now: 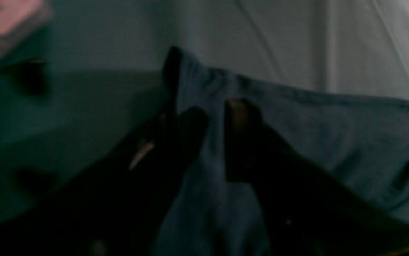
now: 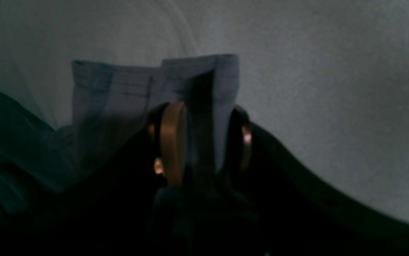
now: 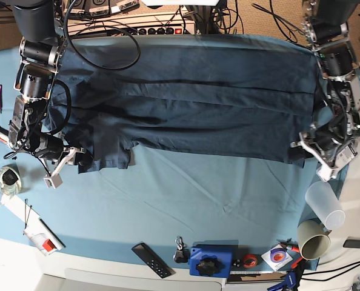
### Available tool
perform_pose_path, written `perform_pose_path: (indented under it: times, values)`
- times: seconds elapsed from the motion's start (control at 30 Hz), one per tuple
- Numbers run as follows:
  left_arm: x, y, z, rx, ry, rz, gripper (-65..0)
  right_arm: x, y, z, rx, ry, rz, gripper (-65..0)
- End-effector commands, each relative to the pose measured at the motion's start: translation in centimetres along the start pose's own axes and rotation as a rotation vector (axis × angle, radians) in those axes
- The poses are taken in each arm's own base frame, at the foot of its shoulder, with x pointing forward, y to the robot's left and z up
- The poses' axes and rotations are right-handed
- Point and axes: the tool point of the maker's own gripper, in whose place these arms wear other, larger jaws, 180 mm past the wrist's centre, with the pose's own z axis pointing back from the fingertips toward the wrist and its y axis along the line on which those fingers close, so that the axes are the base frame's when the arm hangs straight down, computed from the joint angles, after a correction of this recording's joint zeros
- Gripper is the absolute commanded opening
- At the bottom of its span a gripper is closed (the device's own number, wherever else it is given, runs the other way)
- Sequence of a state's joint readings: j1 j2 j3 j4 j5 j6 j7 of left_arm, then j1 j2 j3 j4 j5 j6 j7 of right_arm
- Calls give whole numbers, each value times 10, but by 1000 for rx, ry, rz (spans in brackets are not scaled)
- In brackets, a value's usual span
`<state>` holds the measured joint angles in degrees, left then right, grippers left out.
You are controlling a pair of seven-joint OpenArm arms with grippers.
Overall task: Fold the T-shirt properly
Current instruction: 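Grasp the opposite side with the left gripper and fold it inward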
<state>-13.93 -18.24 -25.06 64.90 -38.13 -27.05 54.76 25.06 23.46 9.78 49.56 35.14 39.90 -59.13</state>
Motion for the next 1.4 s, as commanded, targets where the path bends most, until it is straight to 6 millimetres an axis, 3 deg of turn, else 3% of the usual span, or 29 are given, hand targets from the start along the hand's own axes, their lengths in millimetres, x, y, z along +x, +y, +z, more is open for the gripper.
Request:
perform_pose_path:
  times: [0.0,0.13,0.2,0.47,0.63,0.73,0.9,1.1,1.23,1.37]
  values:
    - [-10,-3,-3,5,62,-10,-495,-6,-9,5,-38,56,15,-475]
    - [-11,-15,-11,-22,40,2,-602,-4,-9,6,-39,54,16,-650]
    - [-6,-14,-11,-19,19,1,-650,-1,-10,7,-41,43,18,-650]
    - [11,7,9,7,-17,-6,-650,42,-6,16,-38,-53,52,-650]
    - [33,6,29,-40,-66,5,-650,77,3,25,-14,-129,64,-650]
    - [39,5,39,-56,-61,-7,-650,88,8,28,5,-154,63,-650]
    - [41,-2,46,-111,-55,-3,-650,88,11,35,2,-146,86,-650]
    - [38,-24,50,-231,-31,-31,-650,103,18,75,23,-281,90,-650]
    - [29,-32,52,-276,18,-28,-650,90,19,92,-2,-274,119,-650]
    - [26,-38,58,-319,46,-24,-650,70,22,95,11,-268,118,-650]
